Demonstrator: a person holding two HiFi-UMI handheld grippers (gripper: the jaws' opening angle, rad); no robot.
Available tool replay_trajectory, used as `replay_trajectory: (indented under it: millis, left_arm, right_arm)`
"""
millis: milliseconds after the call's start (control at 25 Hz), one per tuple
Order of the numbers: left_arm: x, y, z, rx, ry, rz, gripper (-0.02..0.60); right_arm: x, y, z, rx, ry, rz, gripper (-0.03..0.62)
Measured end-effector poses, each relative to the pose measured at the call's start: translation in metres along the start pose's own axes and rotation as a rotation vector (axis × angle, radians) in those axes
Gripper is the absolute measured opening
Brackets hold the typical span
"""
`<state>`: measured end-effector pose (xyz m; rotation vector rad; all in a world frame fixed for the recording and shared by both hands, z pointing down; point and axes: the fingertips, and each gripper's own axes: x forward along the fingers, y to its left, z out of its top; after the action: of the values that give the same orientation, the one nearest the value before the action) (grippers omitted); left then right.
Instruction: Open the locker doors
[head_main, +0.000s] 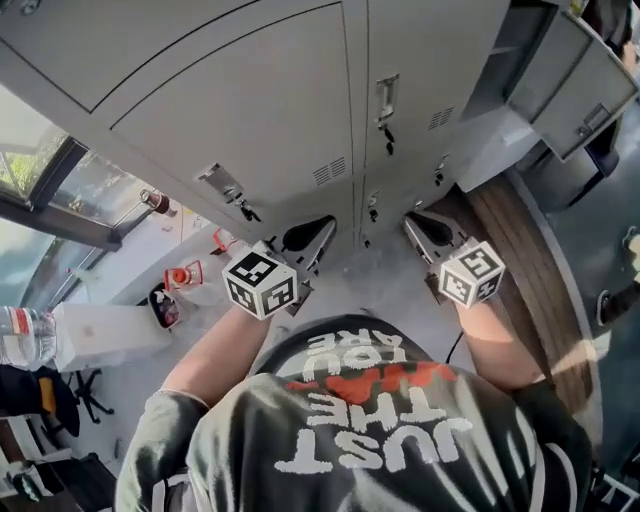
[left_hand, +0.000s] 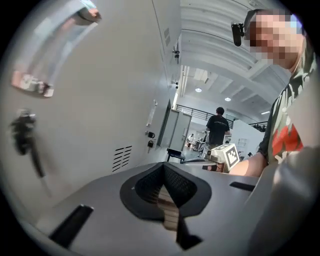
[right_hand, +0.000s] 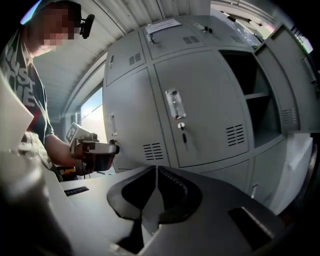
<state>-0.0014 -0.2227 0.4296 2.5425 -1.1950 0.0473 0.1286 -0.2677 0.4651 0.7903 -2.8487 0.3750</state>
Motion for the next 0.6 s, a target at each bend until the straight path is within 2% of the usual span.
replay_trajectory:
  millis: [160,280,400,600]
  left_arm:
    - [-0.061,0.029,-0.032,-0.05,0.016,0.059,0.006]
    - [-0.108,0.055,-0.054,-0.064,0.032,0.063,0.006]
    - [-0.154,0.082,-0.077,-0.062,0.06,0.031,0.006]
    - [-0.215,0.127,-0.122,-0.059,0.165,-0.042,0.006]
  right_arm:
    - [0.053,0.056,-0.035,-0.012,0.059,0.079,0.043]
    - [0.093,0.1,-0.065,-0.001,0.1,0.085,0.043]
    - [0.13,0.14,-0.099,0.007,0.136,0.04,0.044]
    - [0.184,0.186,-0.169,0.054,0.214,-0.073,0.044]
